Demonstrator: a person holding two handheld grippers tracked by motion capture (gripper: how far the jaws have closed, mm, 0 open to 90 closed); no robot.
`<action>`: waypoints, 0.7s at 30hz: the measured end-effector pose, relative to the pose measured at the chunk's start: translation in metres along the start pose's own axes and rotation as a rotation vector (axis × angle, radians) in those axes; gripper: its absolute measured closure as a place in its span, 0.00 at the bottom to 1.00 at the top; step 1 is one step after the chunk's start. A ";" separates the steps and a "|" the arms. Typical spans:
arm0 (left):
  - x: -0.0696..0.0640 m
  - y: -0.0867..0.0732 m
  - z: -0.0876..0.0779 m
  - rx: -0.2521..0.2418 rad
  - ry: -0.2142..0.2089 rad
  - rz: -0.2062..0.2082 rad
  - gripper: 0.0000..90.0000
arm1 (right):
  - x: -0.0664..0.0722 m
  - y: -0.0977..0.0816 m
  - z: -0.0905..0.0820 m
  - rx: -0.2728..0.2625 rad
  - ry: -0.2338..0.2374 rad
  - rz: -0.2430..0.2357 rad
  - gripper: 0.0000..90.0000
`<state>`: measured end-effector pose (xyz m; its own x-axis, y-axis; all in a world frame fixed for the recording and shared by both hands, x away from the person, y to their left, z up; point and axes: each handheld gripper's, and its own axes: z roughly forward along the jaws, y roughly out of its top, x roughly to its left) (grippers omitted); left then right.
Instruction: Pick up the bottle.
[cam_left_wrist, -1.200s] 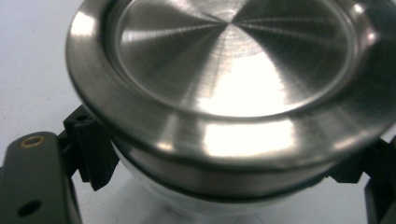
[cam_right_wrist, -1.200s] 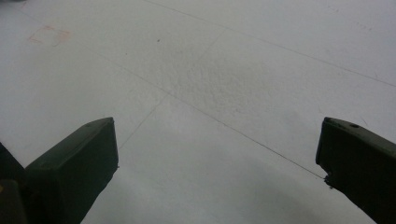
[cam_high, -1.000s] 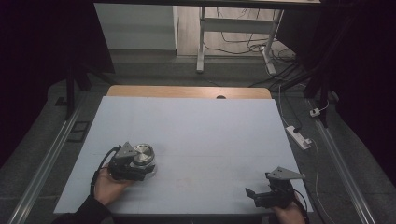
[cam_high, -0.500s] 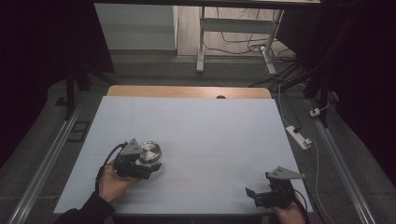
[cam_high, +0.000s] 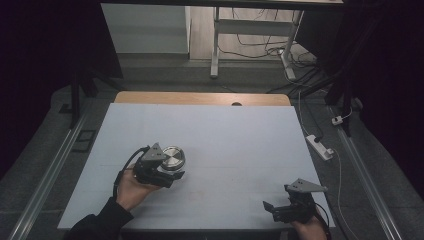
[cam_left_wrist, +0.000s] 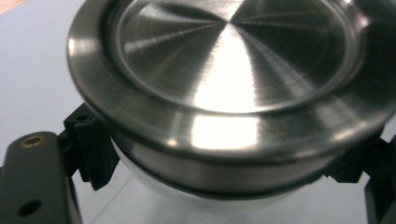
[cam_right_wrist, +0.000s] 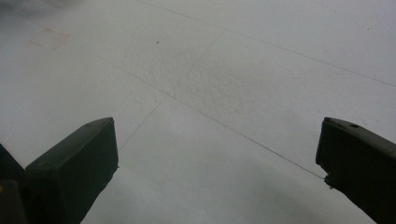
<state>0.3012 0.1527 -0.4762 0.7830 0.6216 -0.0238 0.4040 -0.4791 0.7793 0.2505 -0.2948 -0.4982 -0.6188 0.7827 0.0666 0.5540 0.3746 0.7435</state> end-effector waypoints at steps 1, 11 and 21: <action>-0.001 0.002 0.001 0.004 -0.002 0.008 0.17 | 0.000 0.000 0.000 0.000 0.000 0.001 0.00; -0.006 0.024 0.017 0.005 -0.033 0.047 0.17 | 0.000 0.000 0.000 -0.005 0.002 -0.001 0.00; -0.013 0.041 0.031 -0.006 -0.061 0.073 0.17 | 0.000 0.000 0.000 -0.004 0.003 -0.002 0.00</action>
<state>0.3223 0.1057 -0.4634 0.8375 0.5464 -0.0048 0.3421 -0.5176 0.7843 0.2502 -0.2951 -0.4982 -0.6215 0.7805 0.0677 0.5506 0.3737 0.7465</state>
